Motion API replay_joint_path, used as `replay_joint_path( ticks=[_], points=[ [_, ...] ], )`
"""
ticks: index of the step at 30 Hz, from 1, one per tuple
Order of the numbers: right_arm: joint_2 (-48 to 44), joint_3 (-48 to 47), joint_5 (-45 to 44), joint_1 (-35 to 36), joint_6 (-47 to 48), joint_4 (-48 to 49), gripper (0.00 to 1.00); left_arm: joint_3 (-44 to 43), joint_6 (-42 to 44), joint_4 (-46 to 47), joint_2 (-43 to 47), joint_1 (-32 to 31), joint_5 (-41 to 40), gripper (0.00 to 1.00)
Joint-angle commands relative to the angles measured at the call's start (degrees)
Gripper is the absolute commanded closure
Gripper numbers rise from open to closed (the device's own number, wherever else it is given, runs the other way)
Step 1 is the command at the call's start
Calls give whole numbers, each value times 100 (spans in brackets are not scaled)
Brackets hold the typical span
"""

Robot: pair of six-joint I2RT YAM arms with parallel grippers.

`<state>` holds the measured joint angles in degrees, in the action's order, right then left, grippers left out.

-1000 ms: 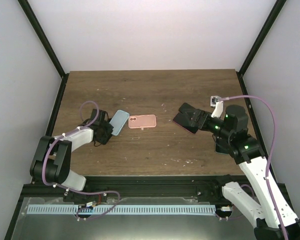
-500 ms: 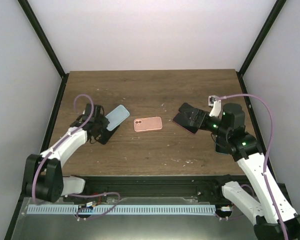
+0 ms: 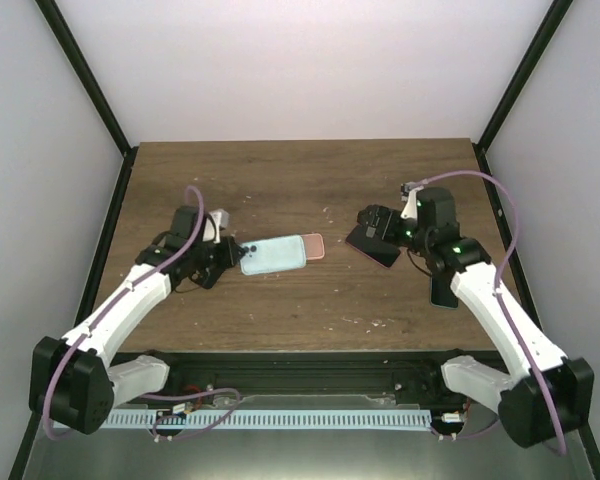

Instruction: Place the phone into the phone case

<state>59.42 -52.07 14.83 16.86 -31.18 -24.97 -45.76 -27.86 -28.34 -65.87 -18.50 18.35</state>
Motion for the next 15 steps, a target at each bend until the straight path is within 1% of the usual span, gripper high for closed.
replay_joint_path(
  ticks=[1,4,6,8,10,14,15],
  points=[
    [717,-415,-525,-151,647,83,0,-77,617,-240,-128,-421,586,100],
    [1439,-538,-668,-341,869,-99,0,-12,704,-234,-346,-733,633,100],
    [1885,-479,-455,-632,857,-70,0,-18,808,-304,-554,-964,555,100],
    [2098,-324,-108,-932,810,119,0,-50,882,-363,-807,-1167,546,100],
    [2270,-238,16,-1099,780,277,0,-85,963,-357,-1082,-1328,554,100],
    [2600,-285,-240,-1175,764,256,0,-269,1025,-404,-1608,-1563,411,100],
    [2667,-241,-297,-1188,748,328,0,-301,1031,-382,-1685,-1620,383,98]
  ],
)
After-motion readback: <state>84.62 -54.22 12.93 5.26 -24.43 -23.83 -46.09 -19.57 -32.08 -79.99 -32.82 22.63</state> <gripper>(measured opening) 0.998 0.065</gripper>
